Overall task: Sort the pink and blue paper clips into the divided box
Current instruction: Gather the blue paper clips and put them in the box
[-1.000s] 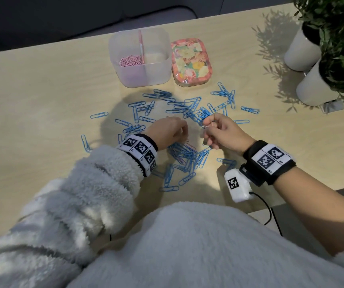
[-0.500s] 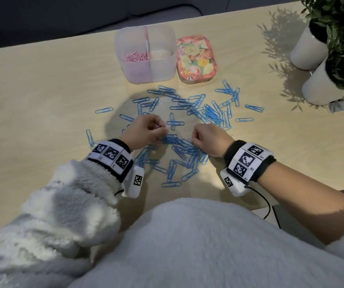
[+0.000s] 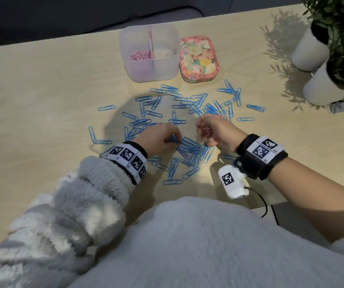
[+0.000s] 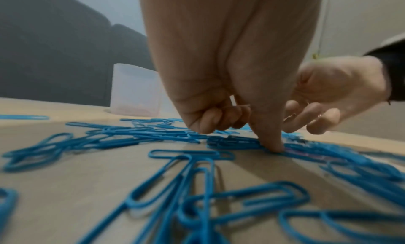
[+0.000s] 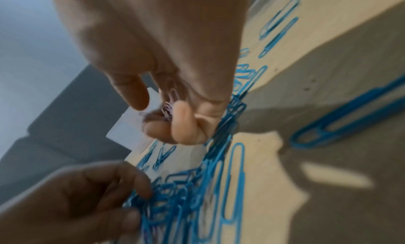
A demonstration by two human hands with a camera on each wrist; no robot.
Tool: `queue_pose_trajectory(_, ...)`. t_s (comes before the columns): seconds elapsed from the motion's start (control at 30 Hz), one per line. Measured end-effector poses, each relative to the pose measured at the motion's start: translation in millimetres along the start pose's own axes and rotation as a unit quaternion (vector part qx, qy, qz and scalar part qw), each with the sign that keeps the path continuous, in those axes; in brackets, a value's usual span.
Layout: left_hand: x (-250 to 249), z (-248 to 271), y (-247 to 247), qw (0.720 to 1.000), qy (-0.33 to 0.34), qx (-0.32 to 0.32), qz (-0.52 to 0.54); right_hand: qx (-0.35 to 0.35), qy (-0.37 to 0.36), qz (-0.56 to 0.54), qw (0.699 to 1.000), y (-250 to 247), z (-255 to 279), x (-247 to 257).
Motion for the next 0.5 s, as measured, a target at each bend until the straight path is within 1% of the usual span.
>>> queue_pose_trajectory(0.03, 0, 0, 1, 1.0, 0.004, -0.003, -0.017, 0.007, -0.019, 0.075, 0.997, 2, 1, 0)
queue_pose_trajectory(0.07, 0, 1, 1, 1.0, 0.007, -0.007, -0.028, 0.02, -0.054, 0.184, 0.981, 5, 3, 2)
queue_pose_trajectory(0.1, -1, 2, 2, 0.999, 0.011, -0.01, -0.035, 0.038, -0.092, 0.297, 0.95, 10, 5, 3)
queue_pose_trajectory(0.13, -1, 3, 2, 0.999, 0.016, -0.012, -0.043, 0.057, -0.115, 0.39, 0.912, 16, 8, 0)
queue_pose_trajectory(0.17, -1, 4, 2, 0.999, 0.021, -0.013, -0.049, 0.067, -0.121, 0.458, 0.878, 20, 11, -4)
queue_pose_trajectory(0.2, -1, 5, 2, 0.998, 0.024, -0.014, -0.052, 0.066, -0.123, 0.5, 0.855, 20, 13, -7)
queue_pose_trajectory(0.23, 0, 6, 1, 0.998, 0.024, -0.016, -0.052, 0.055, -0.128, 0.516, 0.845, 18, 13, -7)
queue_pose_trajectory(0.33, 12, 8, -5, 0.999, 0.002, -0.035, -0.029, 0.012, -0.147, 0.508, 0.849, 2, 8, 3)
queue_pose_trajectory(0.4, 22, 9, -10, 0.999, -0.017, -0.046, -0.008, -0.016, -0.146, 0.507, 0.85, -10, 7, 9)
queue_pose_trajectory(0.5, 22, 12, -11, 0.999, -0.009, -0.047, -0.011, -0.047, -0.168, 0.5, 0.848, -15, 11, 15)
Point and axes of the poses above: each hand's wrist, its own z-axis away from the middle knuckle, its own y-axis out of the palm, x = y × z, the point moved 8 cm from there along -z, towards the middle knuckle, and after that the axes turned 8 degrees about -y, right-handed, at the moved point
